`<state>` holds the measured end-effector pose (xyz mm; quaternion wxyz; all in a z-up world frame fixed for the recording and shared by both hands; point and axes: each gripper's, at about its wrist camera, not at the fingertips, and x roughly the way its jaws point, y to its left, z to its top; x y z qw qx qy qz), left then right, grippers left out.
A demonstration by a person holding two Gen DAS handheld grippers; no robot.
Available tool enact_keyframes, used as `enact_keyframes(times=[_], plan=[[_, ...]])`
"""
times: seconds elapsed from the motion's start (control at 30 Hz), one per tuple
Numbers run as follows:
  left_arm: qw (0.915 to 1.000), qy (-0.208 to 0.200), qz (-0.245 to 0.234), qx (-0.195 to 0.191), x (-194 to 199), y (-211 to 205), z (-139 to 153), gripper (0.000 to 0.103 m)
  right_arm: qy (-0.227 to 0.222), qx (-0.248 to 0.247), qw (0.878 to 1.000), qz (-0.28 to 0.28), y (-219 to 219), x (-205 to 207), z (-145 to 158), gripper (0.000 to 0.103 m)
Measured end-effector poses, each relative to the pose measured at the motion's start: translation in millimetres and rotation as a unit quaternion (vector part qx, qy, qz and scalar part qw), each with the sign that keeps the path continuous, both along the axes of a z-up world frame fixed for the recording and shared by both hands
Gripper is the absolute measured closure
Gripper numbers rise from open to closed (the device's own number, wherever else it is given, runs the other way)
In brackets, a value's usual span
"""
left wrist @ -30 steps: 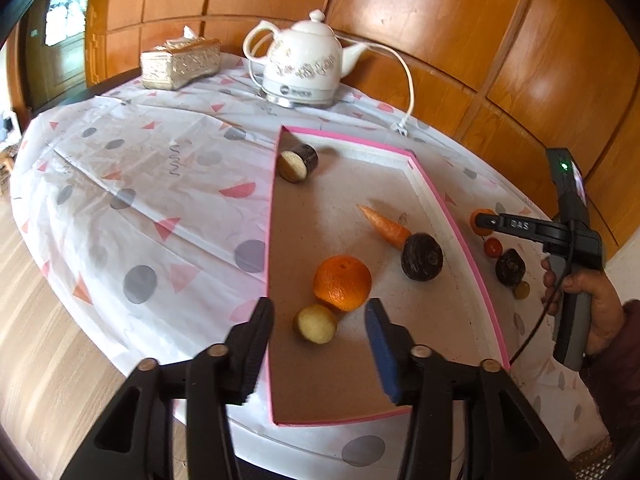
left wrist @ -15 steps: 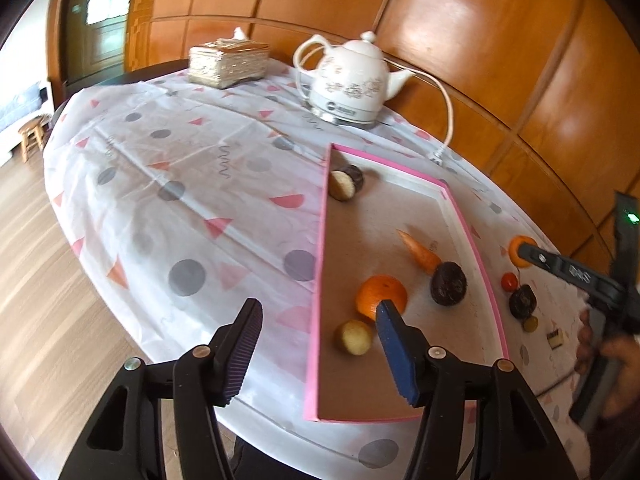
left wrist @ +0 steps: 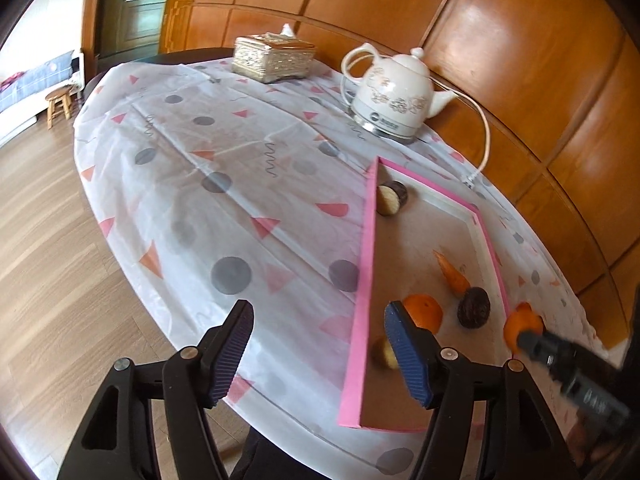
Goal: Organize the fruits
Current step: 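Carry the orange into the pink tray and open the right tool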
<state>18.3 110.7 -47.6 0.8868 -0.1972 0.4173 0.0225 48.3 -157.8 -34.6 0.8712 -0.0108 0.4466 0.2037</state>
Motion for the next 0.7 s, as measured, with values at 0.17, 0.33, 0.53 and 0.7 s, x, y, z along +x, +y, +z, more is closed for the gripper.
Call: enact_keyframes(times=[0.17,0.33,0.53,0.7], plan=[[0.9996,0.007,0.026,-0.008,-1,14,-3,0.033,0.016,-0.001,1.000,0.017,13,-11,-13,0.065],[0.9989,0.012,0.043,-0.013,-1,22,-6,0.032,0.027,-0.004,0.999,0.030,24,-15,-22,0.065],[0.9988,0.013,0.044,-0.014,-1,24,-7,0.032,0.032,-0.016,0.998,0.048,46,-12,-28,0.065],[0.9988,0.018,0.042,-0.015,-1,23,-10,0.032,0.040,-0.034,0.998,0.046,57,-6,-37,0.064]])
